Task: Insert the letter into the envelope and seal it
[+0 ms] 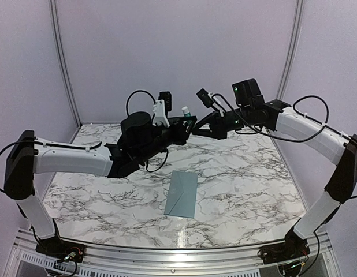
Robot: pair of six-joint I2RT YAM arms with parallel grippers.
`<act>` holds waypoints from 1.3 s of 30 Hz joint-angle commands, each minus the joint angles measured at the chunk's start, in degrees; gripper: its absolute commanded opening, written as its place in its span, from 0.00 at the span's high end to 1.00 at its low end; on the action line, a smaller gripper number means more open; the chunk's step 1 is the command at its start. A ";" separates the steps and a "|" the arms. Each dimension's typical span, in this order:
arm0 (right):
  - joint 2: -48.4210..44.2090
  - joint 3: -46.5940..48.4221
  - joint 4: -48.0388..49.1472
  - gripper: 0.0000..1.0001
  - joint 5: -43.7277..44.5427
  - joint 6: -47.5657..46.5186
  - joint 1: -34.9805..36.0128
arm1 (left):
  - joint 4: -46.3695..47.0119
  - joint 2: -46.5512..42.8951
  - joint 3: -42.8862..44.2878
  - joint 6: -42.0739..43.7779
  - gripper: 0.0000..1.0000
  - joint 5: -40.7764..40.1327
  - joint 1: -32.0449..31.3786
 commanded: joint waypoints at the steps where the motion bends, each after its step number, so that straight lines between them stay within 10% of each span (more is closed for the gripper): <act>1: -1.65 1.41 0.10 1.00 18.66 0.25 1.20 | -4.27 3.04 3.60 -3.55 1.00 -11.40 -2.10; 6: -2.25 1.69 -2.33 0.61 12.01 -3.41 1.06 | -4.18 2.42 3.62 -2.19 1.00 -9.19 -1.80; 11: -5.70 1.59 -4.25 0.49 6.01 -7.90 -4.18 | -4.18 -1.07 -0.24 -0.35 0.98 -1.81 0.75; 20: -4.05 6.15 -6.94 0.48 -16.01 -9.81 -7.70 | -4.09 -2.34 -1.25 6.07 0.93 31.00 4.32; 39: 1.61 4.77 1.01 0.59 -25.57 1.64 -2.99 | -4.09 -0.52 1.20 5.82 0.92 36.59 4.32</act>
